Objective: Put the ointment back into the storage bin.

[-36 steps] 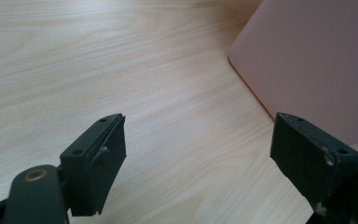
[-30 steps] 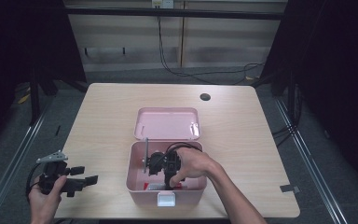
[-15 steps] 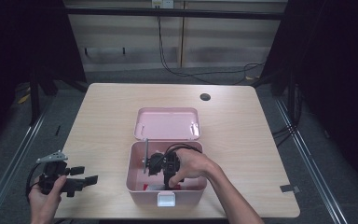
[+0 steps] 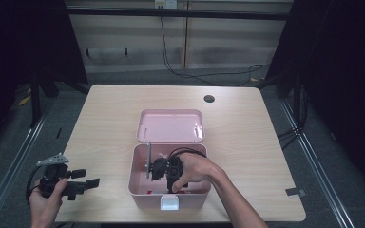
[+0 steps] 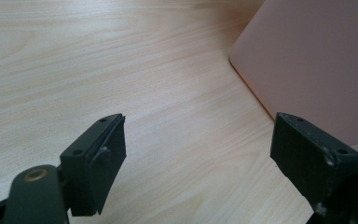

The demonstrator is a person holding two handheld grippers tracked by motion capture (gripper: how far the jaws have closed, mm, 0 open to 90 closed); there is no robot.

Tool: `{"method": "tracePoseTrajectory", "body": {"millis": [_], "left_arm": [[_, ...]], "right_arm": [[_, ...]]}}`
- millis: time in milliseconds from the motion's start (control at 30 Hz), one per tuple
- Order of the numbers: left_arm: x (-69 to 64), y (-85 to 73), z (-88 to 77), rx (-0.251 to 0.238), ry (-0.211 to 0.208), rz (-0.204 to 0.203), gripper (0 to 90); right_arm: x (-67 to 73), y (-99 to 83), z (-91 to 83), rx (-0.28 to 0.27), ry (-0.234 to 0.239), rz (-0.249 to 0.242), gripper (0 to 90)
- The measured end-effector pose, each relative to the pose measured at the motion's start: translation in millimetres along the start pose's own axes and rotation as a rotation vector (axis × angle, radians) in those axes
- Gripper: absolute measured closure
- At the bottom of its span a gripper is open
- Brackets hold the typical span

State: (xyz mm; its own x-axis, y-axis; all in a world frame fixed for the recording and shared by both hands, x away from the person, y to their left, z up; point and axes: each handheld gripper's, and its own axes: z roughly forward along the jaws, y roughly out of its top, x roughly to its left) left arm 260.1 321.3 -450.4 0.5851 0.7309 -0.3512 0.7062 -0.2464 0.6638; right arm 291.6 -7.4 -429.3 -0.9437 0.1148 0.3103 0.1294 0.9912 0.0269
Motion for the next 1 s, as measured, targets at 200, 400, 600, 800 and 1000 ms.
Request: {"method": "tracePoseTrajectory", "body": {"millis": [200,400,600,800,1000], "left_arm": [[0.3,0.1,-0.1,0.002,0.001,0.004,18.1],[0.6,0.1,0.0,0.002,0.002,0.004,18.1],[0.3,0.0,-0.1,0.001,0.002,0.001,18.1],[0.1,-0.1,0.0,-0.002,0.002,-0.002,18.1],[-0.3,-0.1,0.0,-0.001,0.002,-0.004,18.1]], "right_arm": [[0.8,-0.9,1.1,0.014,0.004,-0.01,71.2],[-0.5,-1.9,2.8,0.007,0.015,0.011,70.5],[0.9,-2.3,2.1,0.001,0.03,0.018,70.0],[1.6,-2.4,-0.5,0.014,0.022,0.006,69.8],[3.0,-6.0,-6.6,-0.006,0.01,0.018,69.2]]}}
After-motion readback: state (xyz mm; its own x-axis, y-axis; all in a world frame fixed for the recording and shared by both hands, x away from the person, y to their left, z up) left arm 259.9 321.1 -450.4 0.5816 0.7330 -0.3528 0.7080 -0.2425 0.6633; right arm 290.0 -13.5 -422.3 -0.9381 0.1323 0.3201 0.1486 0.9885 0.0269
